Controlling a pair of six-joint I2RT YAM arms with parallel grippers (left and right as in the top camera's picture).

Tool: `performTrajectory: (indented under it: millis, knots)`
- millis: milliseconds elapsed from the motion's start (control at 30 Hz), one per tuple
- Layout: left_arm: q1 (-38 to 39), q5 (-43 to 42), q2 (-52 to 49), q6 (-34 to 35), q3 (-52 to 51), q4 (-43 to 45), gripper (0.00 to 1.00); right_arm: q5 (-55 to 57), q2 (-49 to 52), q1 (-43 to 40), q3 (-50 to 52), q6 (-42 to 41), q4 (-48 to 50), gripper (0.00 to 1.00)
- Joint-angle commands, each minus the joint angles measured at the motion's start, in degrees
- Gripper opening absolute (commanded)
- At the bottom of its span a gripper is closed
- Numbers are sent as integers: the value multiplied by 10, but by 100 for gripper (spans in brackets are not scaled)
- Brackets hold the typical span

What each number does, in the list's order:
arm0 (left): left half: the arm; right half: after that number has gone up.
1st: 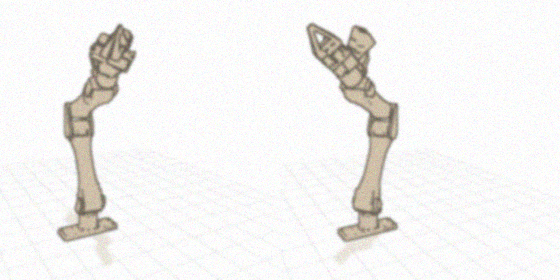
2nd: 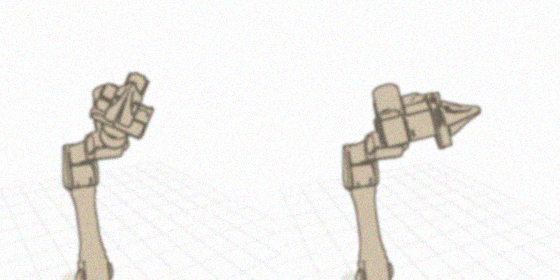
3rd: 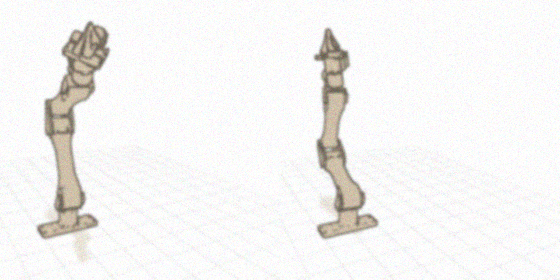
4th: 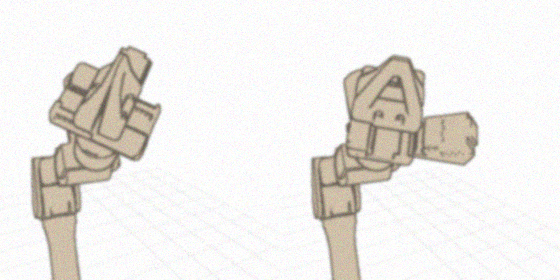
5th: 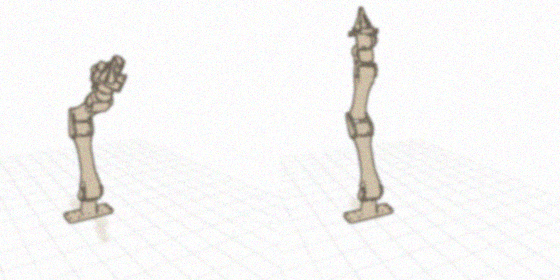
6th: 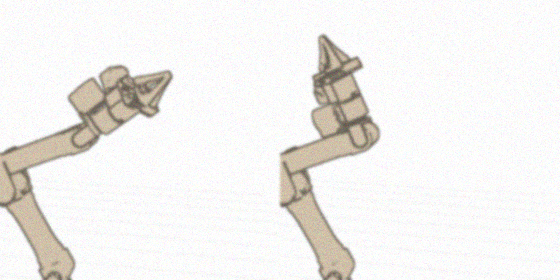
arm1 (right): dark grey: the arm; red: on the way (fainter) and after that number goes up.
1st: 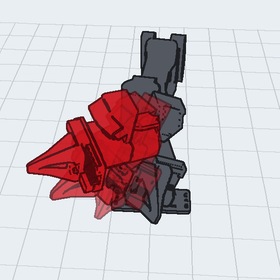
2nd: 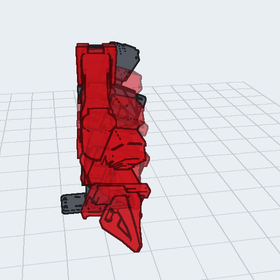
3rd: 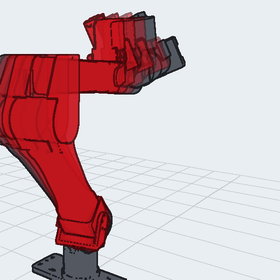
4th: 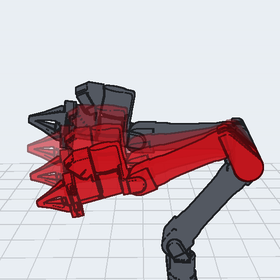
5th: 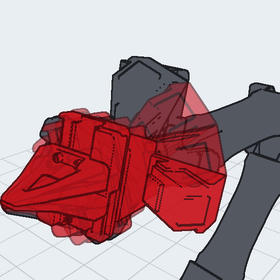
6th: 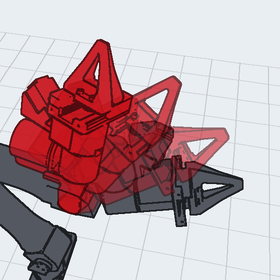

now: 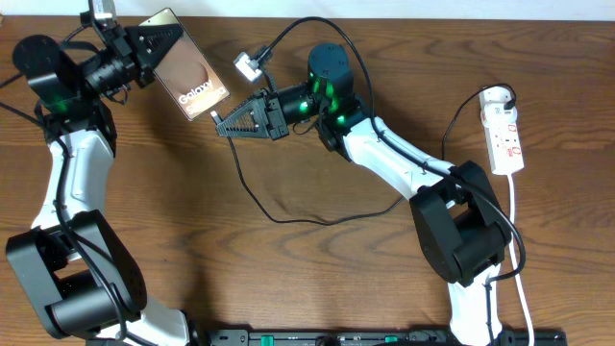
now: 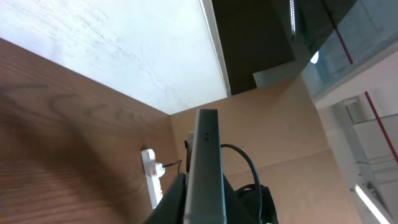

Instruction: Plug charger to phone and switch on socket

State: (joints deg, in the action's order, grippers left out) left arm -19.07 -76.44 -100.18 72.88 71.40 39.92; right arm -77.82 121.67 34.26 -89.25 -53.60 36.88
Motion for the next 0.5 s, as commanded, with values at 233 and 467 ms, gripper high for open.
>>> performTrajectory:
  millis: [233,467]
  knots:
    - [-2,-31,9,57,10,85,7,-2,5,3,-6,-6,0,1]
    - [-2,-41,9,58,10,89,7,-2,5,3,-6,-6,0,1]
